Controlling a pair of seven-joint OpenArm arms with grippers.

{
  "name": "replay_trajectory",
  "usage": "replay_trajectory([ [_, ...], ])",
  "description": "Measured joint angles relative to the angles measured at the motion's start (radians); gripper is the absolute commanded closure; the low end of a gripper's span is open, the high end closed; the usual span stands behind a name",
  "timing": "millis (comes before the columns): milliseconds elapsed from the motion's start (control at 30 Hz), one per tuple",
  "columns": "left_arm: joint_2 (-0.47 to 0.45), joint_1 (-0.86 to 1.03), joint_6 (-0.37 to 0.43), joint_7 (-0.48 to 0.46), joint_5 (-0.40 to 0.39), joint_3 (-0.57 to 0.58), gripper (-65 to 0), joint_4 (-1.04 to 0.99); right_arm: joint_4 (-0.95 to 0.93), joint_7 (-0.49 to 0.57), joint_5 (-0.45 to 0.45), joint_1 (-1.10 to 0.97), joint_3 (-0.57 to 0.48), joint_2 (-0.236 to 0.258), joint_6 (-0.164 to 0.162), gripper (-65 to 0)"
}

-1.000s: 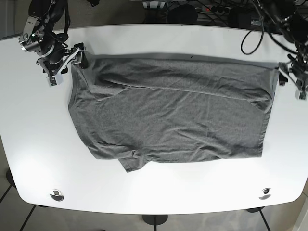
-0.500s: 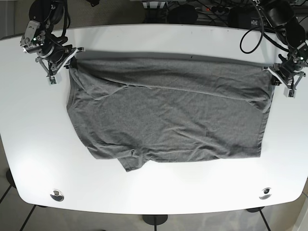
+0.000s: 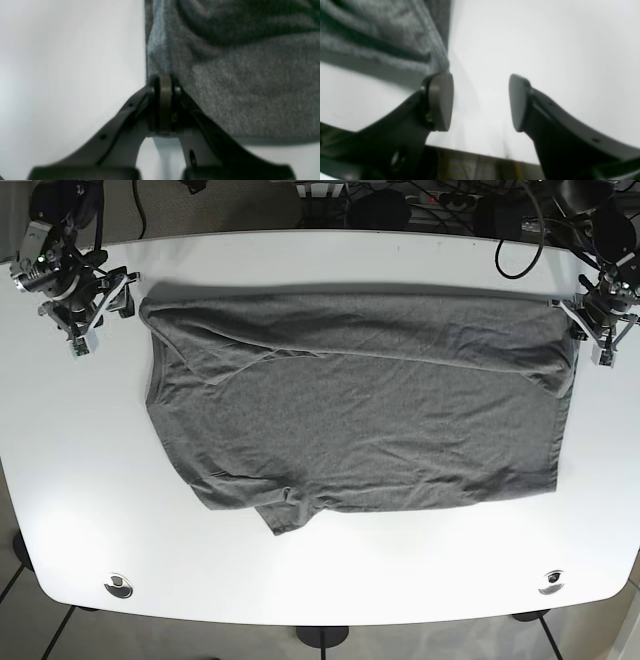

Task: Fold the T-shirt properly
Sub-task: 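Release the edge and pull both grippers back along the shirt edge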

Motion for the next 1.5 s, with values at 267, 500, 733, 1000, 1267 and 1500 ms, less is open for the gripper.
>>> replay_trajectory([
  [267,0.0,0.0,0.0,0.003,-0.001,0.0,-0.8,0.002,-0.073,0.002,0.063,0.016,-0.01,-0.102,-0.008,-34.4],
  [500,0.0,0.013,0.001,0.002,-0.007,0.0,-0.1,0.006,-0.179,0.018,0.005,0.061,-0.005,-0.133,0.0,-7.9],
  [733,0.117,0.137,-0.003,0.114,0.011,-0.053,0.0,0.241,-0.085,0.018,0.003,0.003,0.002,-0.124,0.0,-2.1],
  [1000,0.106,0.246,0.003,0.169,0.028,-0.149,0.0,0.282,0.026,0.005,0.002,-0.172,0.062,-0.109,-0.007,-2.1],
  [1267,0.084,0.267,0.0,0.168,0.017,-0.145,-4.7,0.345,0.032,0.006,0.009,-0.199,0.06,-0.11,-0.007,-5.4],
  [1500,0.082,0.161,0.0,0.179,0.029,-0.143,-28.9,0.401,0.087,0.006,0.001,-0.125,0.061,-0.109,-0.007,-52.5],
])
